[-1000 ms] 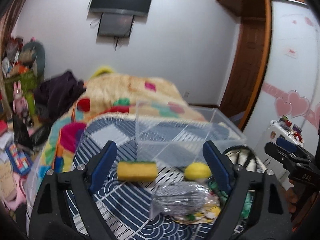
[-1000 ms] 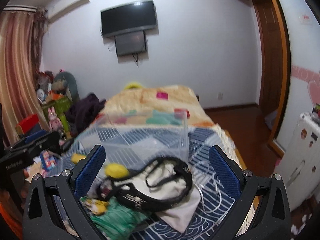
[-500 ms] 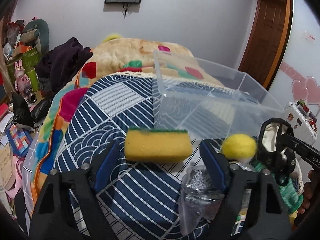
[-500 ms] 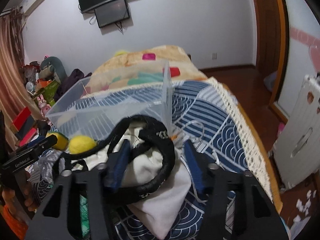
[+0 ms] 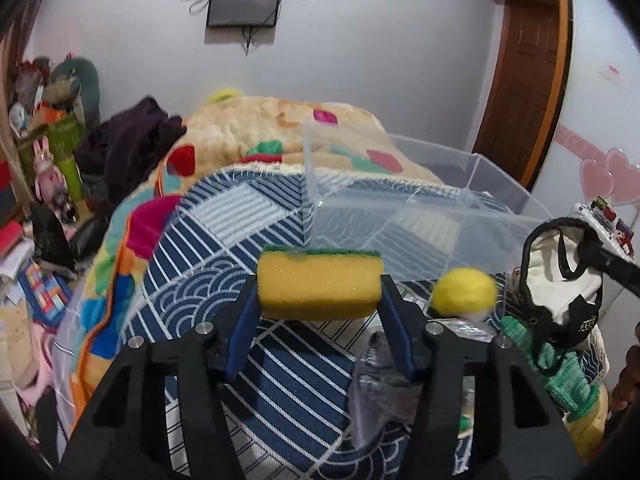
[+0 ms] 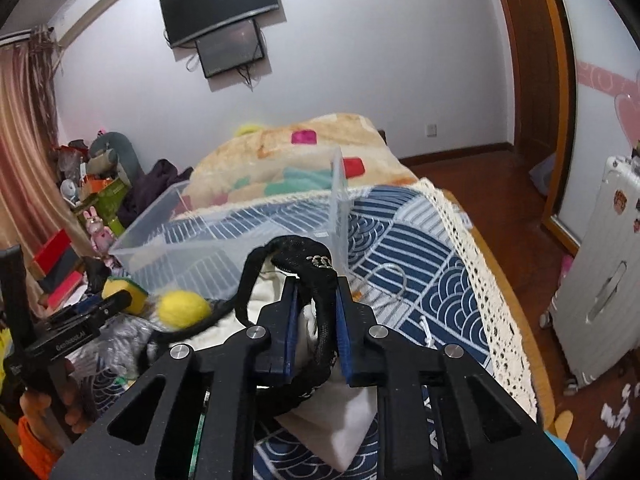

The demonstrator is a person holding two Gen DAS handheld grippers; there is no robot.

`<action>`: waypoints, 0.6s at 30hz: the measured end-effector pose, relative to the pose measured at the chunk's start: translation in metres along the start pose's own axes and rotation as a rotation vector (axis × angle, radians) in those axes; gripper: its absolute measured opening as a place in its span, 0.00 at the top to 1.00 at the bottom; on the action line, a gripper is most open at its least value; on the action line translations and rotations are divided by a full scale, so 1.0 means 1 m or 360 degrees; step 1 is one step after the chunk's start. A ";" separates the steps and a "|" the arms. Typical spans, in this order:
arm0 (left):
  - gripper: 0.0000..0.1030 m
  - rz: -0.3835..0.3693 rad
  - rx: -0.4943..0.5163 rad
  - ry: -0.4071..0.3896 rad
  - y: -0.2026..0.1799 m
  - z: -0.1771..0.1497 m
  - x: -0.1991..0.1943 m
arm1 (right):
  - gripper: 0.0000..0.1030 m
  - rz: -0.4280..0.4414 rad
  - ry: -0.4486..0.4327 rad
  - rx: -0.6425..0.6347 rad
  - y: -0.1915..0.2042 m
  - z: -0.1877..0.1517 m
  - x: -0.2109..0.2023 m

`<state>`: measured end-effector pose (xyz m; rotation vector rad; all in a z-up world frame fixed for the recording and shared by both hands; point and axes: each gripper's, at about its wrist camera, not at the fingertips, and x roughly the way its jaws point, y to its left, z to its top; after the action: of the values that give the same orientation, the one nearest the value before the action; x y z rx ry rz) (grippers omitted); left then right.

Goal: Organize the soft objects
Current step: 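Grasp the yellow sponge with the left tool while the right tool grasps the black-strapped white bag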

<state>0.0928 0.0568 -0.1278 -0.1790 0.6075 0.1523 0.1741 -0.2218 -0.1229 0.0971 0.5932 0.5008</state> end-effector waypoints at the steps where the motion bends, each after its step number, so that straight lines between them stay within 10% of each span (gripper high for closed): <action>1: 0.45 -0.0003 0.0013 -0.0015 -0.002 0.001 -0.004 | 0.85 0.0007 -0.0016 -0.0010 0.004 0.003 -0.002; 18: 0.45 -0.0193 0.0050 -0.0205 -0.018 0.044 -0.032 | 0.86 0.0065 -0.0303 -0.0119 0.031 0.044 -0.025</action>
<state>0.0946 0.0453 -0.0711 -0.1737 0.4688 0.0364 0.1676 -0.2045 -0.0669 0.0847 0.3866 0.5460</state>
